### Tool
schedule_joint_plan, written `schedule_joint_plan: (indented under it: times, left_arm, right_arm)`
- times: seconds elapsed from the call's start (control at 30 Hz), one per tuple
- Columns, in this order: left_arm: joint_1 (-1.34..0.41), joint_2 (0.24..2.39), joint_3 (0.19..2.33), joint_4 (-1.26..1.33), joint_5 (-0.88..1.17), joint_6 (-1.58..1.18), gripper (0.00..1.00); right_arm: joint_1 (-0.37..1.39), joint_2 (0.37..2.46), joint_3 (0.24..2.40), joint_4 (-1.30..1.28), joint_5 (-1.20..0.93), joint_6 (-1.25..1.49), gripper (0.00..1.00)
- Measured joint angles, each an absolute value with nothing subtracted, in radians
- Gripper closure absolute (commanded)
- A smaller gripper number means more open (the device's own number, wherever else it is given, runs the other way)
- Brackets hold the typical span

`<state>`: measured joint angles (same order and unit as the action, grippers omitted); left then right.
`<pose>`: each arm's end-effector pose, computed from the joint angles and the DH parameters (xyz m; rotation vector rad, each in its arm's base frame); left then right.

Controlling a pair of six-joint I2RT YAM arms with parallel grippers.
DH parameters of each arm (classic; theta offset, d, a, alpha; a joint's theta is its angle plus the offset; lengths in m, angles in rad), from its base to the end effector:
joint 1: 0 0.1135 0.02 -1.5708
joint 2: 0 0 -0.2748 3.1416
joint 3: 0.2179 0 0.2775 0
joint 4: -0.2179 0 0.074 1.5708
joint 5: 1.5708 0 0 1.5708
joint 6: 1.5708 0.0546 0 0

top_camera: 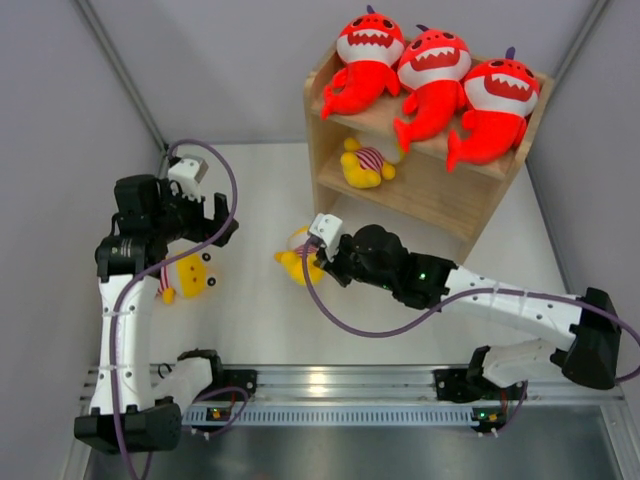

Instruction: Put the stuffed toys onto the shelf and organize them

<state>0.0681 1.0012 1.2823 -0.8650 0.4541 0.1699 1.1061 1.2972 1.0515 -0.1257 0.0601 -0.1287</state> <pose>0.2193 -0.0091 0.4099 0.3660 2.0759 -0.3463 0.1566 0.3051 0.3237 -1.1170 1.6439 0.5851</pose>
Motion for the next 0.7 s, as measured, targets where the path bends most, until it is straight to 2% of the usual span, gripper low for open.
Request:
schedule_joint_plan:
  times: [0.23,0.47,0.7]
  left_arm:
    - [0.068,1.002,1.287,-0.867,0.424,0.197,0.02]
    - [0.068,1.002,1.296,-0.869,0.425,0.210,0.02]
    - [0.068,1.004,1.310,-0.869,0.428,0.211,0.02]
  right_arm:
    - [1.095,1.109,1.057,-0.327,0.200,-0.111,1.00]
    - [1.095,1.027,1.251,-0.583,0.353,-0.106,1.00]
    - [1.095,0.971,1.289,-0.593,0.564,-0.218,1.00]
